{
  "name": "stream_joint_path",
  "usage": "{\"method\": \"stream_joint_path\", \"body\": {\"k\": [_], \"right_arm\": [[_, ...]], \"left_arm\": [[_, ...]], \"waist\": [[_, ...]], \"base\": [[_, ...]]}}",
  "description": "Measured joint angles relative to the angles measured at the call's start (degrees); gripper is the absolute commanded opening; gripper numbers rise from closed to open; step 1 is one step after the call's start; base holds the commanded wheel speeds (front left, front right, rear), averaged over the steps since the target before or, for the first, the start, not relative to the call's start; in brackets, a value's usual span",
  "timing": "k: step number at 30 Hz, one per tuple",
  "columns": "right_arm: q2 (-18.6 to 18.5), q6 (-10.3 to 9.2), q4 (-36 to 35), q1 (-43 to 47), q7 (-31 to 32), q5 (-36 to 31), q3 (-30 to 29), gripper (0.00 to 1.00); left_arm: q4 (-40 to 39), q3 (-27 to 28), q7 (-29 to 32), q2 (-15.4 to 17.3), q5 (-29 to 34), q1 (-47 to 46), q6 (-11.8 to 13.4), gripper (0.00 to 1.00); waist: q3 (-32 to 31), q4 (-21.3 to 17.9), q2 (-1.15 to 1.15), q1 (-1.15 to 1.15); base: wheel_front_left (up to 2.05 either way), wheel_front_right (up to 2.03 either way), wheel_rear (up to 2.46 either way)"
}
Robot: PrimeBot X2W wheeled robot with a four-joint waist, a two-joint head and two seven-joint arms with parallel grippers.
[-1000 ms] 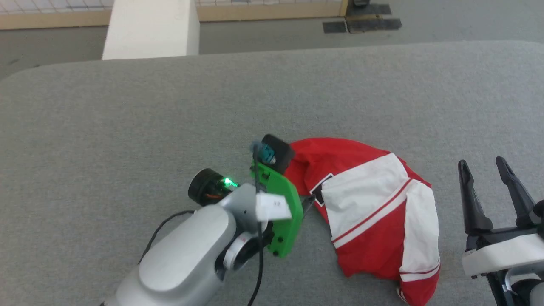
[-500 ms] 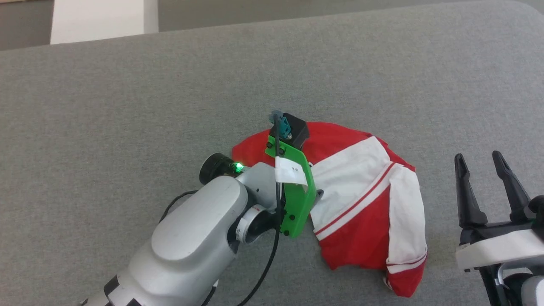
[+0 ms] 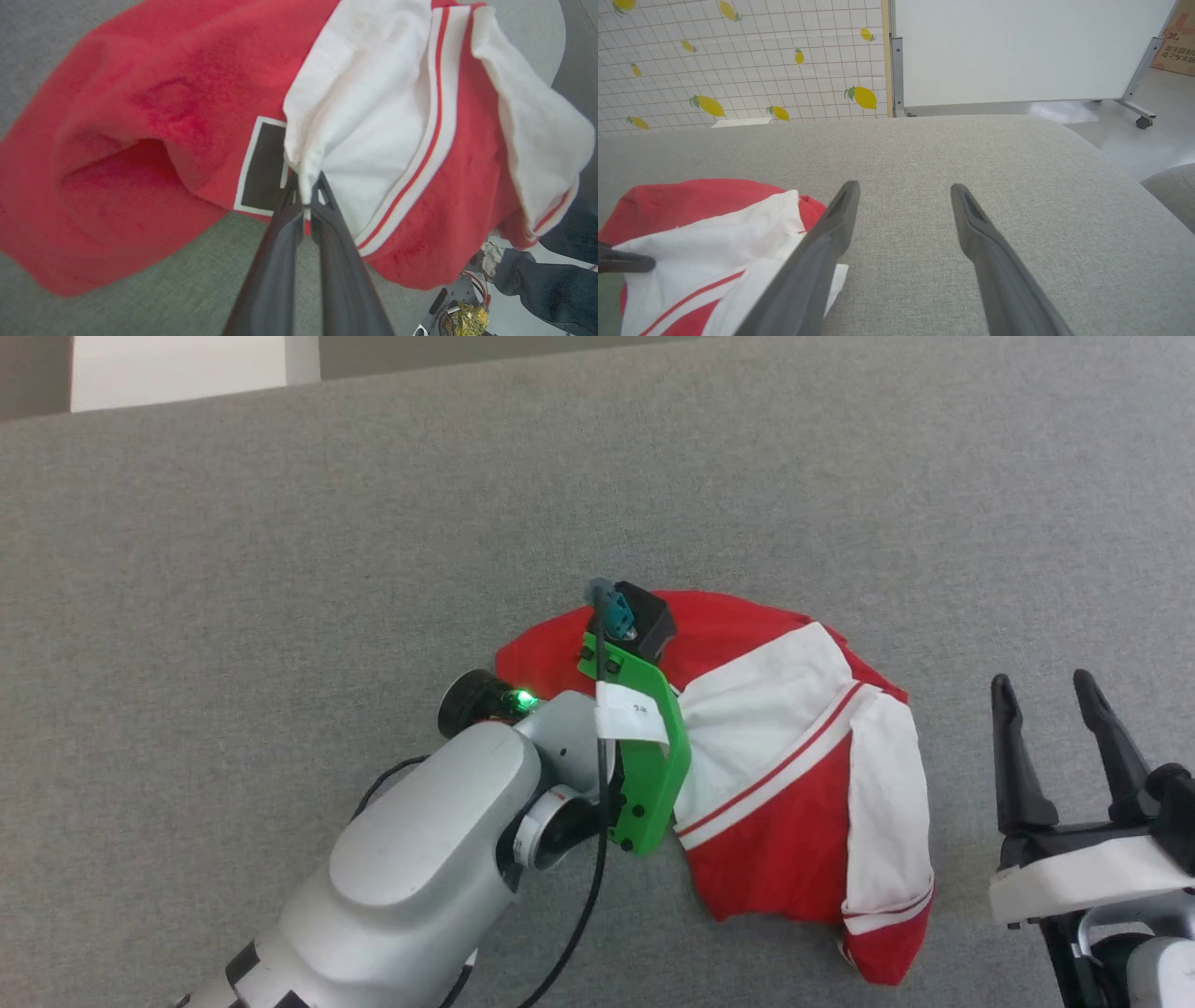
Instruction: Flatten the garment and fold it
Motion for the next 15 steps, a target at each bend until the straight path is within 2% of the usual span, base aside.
{"method": "stream_joint_path", "body": {"k": [8, 11, 15], "right_arm": [[-1.27, 0.01, 1.05, 0.57, 1.89, -0.09, 0.18, 1.00], [-1.74, 0.01, 1.05, 1.70, 3.11, 0.10, 0.33, 1.00], [-2.18, 0.00, 0.88, 3.42, 4.56, 0.62, 0.76, 1.00]], "left_arm": [[-1.55, 3.09, -4.88, 1.97, -0.60, 2.45, 0.92, 0.00], [-3.59, 4.71, -6.20, 3.66, -0.85, 4.28, 2.19, 0.00], [-6.30, 7.62, -8.46, 6.75, -0.83, 7.53, 5.25, 0.00]], "waist": [[-4.81, 1.66, 0.00, 0.00], [-7.28, 3.06, 0.00, 0.00], [-10.36, 5.54, 0.00, 0.00]], "base": [[0.00, 0.00, 0.00], [0.00, 0.00, 0.00], [0.00, 0.00, 0.00]]}}
